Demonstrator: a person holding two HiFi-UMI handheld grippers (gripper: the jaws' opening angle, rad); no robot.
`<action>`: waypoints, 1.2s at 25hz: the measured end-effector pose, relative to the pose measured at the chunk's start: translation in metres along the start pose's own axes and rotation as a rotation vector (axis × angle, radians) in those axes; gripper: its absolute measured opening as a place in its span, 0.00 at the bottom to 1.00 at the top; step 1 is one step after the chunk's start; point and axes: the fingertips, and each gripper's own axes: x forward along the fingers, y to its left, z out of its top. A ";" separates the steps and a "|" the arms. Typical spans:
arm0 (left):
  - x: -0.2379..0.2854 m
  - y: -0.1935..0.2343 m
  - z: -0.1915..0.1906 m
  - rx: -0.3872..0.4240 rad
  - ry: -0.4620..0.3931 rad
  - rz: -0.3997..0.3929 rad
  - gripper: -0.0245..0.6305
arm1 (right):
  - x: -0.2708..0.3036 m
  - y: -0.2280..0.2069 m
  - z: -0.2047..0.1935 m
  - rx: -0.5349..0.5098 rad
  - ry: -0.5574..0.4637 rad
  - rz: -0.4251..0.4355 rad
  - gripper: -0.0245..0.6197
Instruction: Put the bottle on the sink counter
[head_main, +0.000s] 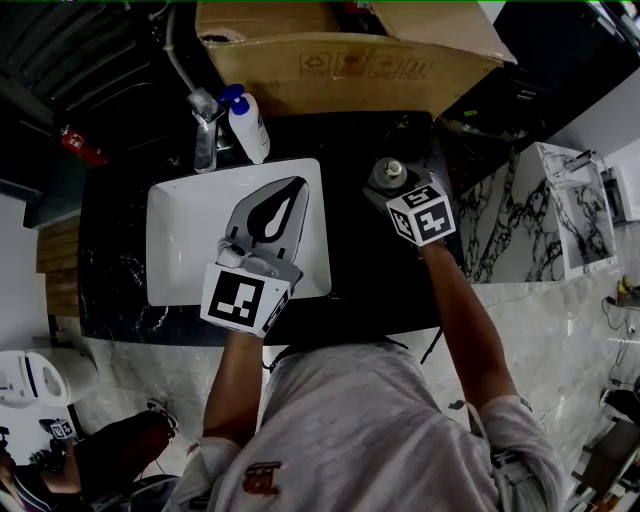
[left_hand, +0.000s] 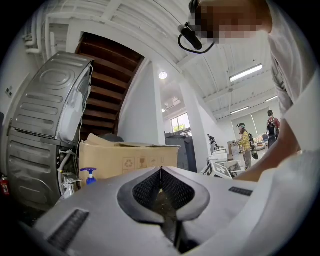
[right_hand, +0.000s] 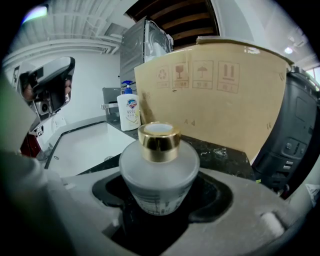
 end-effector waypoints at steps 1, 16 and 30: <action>0.000 0.000 0.000 0.000 -0.001 -0.001 0.04 | 0.001 0.000 0.000 -0.004 0.005 0.004 0.55; -0.003 -0.008 -0.001 -0.003 0.000 -0.023 0.04 | -0.033 0.002 0.012 0.034 -0.092 -0.024 0.60; -0.004 -0.041 0.020 0.006 -0.023 -0.091 0.04 | -0.162 0.071 0.118 -0.011 -0.591 0.068 0.30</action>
